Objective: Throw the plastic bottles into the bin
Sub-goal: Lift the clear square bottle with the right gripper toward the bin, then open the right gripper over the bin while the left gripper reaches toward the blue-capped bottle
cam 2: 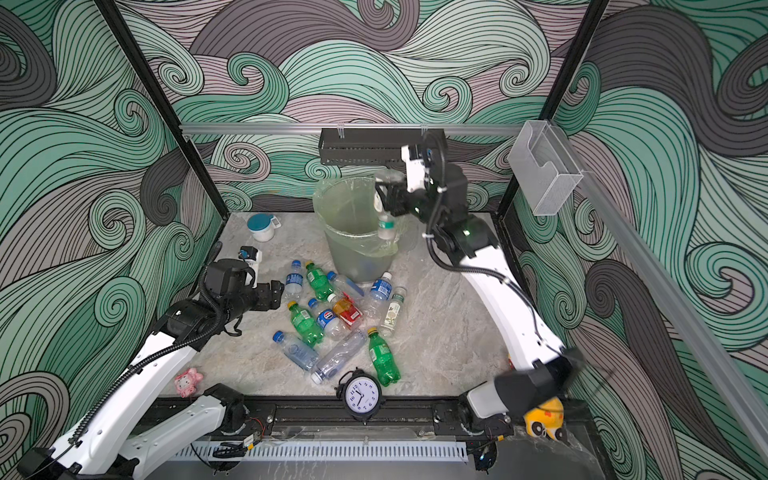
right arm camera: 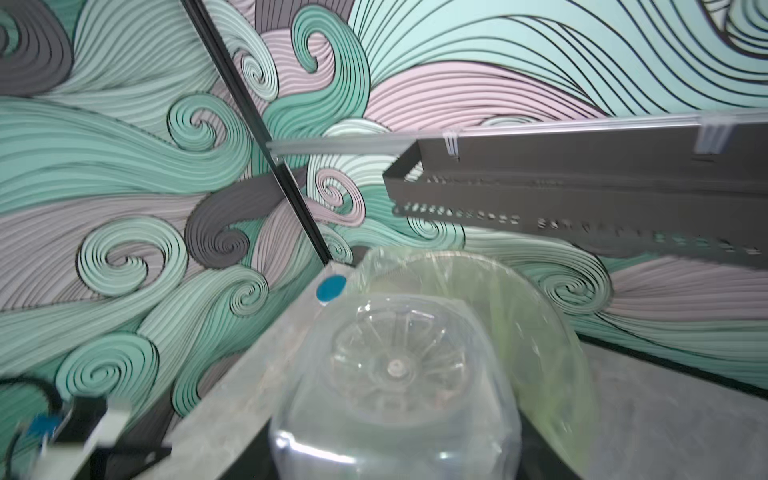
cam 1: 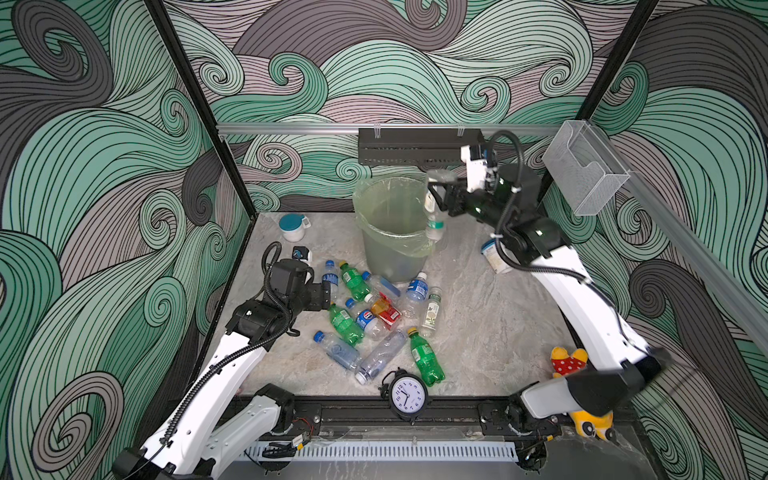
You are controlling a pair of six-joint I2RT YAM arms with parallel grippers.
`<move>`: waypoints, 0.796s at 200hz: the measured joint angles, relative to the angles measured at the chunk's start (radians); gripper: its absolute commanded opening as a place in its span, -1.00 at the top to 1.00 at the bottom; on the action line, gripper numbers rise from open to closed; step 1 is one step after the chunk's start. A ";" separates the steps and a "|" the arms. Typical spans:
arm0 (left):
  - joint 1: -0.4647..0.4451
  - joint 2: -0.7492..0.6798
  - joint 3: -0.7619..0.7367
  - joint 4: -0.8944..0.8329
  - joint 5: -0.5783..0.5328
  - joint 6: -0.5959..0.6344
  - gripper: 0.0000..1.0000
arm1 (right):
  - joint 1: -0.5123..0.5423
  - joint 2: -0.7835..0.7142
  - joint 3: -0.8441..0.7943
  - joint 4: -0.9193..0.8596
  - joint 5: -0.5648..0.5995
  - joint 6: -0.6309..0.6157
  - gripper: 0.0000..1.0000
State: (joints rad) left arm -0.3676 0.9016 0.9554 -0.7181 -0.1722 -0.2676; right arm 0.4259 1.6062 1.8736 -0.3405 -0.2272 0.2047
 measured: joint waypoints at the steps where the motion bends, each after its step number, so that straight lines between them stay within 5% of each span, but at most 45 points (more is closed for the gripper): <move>1: 0.000 0.001 0.001 0.000 0.000 -0.001 -0.76 | 0.000 0.012 0.013 -0.003 0.000 0.002 -0.74; 19: 0.000 0.005 0.020 -0.010 0.004 -0.022 -0.77 | 0.000 0.182 0.196 -0.058 -0.019 -0.003 -0.83; 42: 0.000 -0.017 0.028 -0.032 0.029 -0.035 -0.79 | 0.000 0.172 0.127 -0.106 -0.020 -0.016 -0.93; 63: 0.000 -0.048 0.027 -0.052 0.069 -0.044 -0.97 | 0.000 0.017 -0.072 -0.122 -0.017 -0.030 -0.96; 117: 0.000 -0.009 -0.037 -0.053 0.188 -0.077 -0.97 | 0.000 -0.466 -0.388 -0.127 0.014 -0.049 -0.99; 159: -0.006 0.035 -0.064 -0.111 0.157 -0.191 -0.97 | -0.014 -0.631 -0.635 -0.158 0.076 -0.039 -0.99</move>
State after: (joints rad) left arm -0.3737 0.9371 0.8909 -0.8288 -0.0154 -0.4587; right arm 0.4122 0.9756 1.2385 -0.4984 -0.1516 0.1654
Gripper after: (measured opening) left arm 0.986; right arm 0.993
